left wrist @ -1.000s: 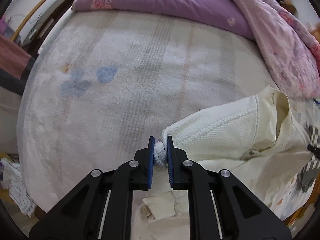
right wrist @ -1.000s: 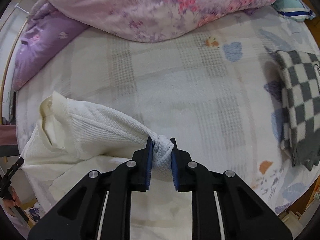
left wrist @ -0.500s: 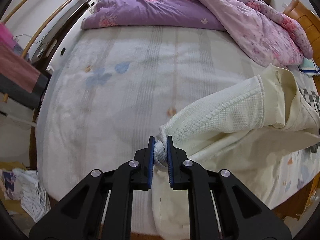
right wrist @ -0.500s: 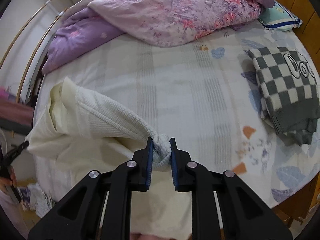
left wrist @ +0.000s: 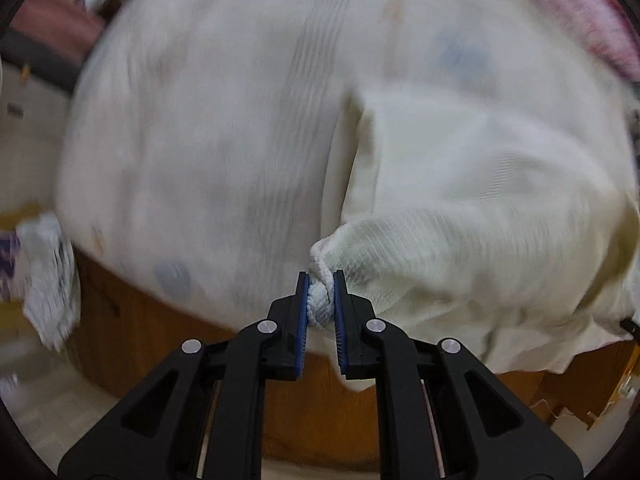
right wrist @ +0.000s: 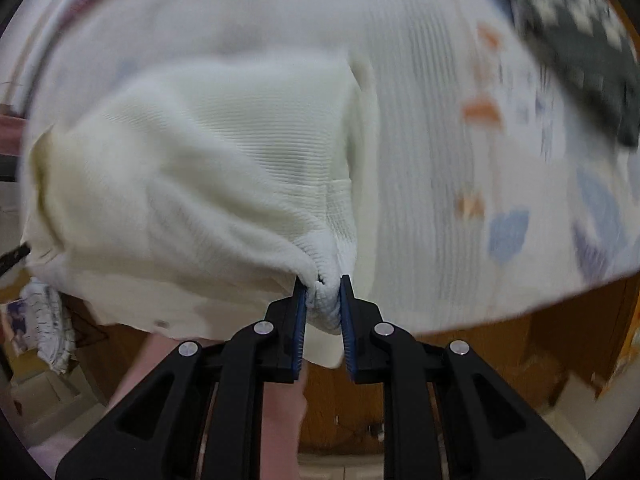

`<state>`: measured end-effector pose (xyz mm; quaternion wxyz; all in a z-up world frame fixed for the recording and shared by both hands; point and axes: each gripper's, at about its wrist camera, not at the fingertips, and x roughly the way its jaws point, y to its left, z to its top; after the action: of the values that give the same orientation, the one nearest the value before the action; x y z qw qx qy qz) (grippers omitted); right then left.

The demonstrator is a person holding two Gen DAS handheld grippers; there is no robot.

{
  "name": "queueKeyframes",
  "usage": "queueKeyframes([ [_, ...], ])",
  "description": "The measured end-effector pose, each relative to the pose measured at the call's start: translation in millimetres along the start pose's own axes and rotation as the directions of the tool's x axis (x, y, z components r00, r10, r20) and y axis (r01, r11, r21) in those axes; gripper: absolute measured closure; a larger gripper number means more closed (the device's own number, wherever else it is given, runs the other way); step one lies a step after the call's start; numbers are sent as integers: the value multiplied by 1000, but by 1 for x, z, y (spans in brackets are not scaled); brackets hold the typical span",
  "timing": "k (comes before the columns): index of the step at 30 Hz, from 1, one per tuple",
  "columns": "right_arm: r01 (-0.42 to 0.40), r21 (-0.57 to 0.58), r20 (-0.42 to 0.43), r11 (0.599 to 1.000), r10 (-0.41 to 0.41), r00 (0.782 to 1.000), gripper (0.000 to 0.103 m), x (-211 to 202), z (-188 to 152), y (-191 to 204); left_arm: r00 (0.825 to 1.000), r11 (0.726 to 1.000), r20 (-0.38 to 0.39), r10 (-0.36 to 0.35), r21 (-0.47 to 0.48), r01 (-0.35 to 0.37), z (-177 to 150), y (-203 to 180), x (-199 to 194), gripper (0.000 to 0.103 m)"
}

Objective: Fold large clothes

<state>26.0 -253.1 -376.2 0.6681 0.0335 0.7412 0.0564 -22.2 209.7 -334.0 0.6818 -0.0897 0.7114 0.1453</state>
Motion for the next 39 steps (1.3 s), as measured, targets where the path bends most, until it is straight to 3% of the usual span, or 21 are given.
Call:
queueKeyframes([
  [3, 7, 109, -131, 994, 8, 991, 82, 49, -9, -15, 997, 1000, -74, 21, -11, -22, -17, -1, 37, 91],
  [5, -29, 154, -147, 988, 52, 988, 73, 46, -17, -18, 995, 1000, -96, 16, -3, -16, -23, -3, 33, 84],
  [6, -51, 154, -129, 987, 71, 989, 48, 38, -22, -17, 994, 1000, -109, 5, -2, -5, -28, -4, 27, 72],
  [7, -63, 145, -117, 987, 81, 990, 32, 25, -28, -15, 994, 1000, -106, -8, -1, 8, -34, -5, 17, 61],
  [8, -68, 143, -96, 987, 82, 992, 21, 12, -34, -13, 995, 1000, -94, -18, -1, 18, -37, -7, 9, 59],
  [10, -124, 126, -20, 984, 127, 992, 21, -15, -42, -5, 996, 998, -53, -67, 4, 67, -43, -15, -13, 59],
  [11, -199, 104, 10, 974, 199, 980, 26, -26, -42, 2, 995, 995, -32, -95, 5, 95, -43, -20, -22, 59],
  [13, -308, 69, 15, 949, 308, 951, 47, -33, -32, 19, 986, 986, 33, -165, 0, 165, -35, -35, -39, 60],
  [15, -348, 64, 4, 935, 348, 937, 69, -26, -12, 34, 966, 969, 80, -247, 12, 247, -21, -53, -45, 60],
  [17, -403, 89, -5, 911, 405, 914, 74, -7, 18, 52, 955, 959, 89, -282, 18, 281, -4, -71, -38, 60],
  [20, -432, 134, -42, 892, 441, 897, 74, 23, 52, 74, 957, 957, -13, -288, 25, 288, 19, -103, 5, 79],
  [22, -396, 150, -96, 906, 412, 906, 75, 41, 58, 85, 955, 958, -103, -277, 48, 283, 16, -109, 30, 85],
  [25, -361, 147, -173, 921, 383, 908, 76, 58, 35, 90, 948, 956, -140, -285, 30, 292, -19, -101, 46, 85],
  [27, -316, 128, -253, 940, 339, 906, 79, 69, 3, 88, 934, 958, -219, -282, -13, 287, -52, -87, 61, 85],
  [30, -278, 179, -324, 944, 323, 889, 76, 77, -31, 74, 930, 982, -322, -181, -2, 190, -91, -70, 79, 84],
  [32, -270, 206, -299, 941, 323, 898, 76, 63, -39, 57, 934, 982, -307, -182, -2, 191, -97, -59, 72, 84],
  [35, -273, 230, -171, 934, 315, 934, 33, 22, -23, 27, 959, 982, -213, -189, -24, 189, -77, -41, 46, 68],
  [36, -272, 235, -127, 933, 307, 943, 33, 10, -15, 15, 969, 983, -165, -185, -39, 181, -62, -35, 36, 59],
  [39, -281, 269, 29, 921, 283, 959, 32, -27, 39, -20, 972, 969, -45, -231, -95, 226, -9, -22, 16, 55],
])
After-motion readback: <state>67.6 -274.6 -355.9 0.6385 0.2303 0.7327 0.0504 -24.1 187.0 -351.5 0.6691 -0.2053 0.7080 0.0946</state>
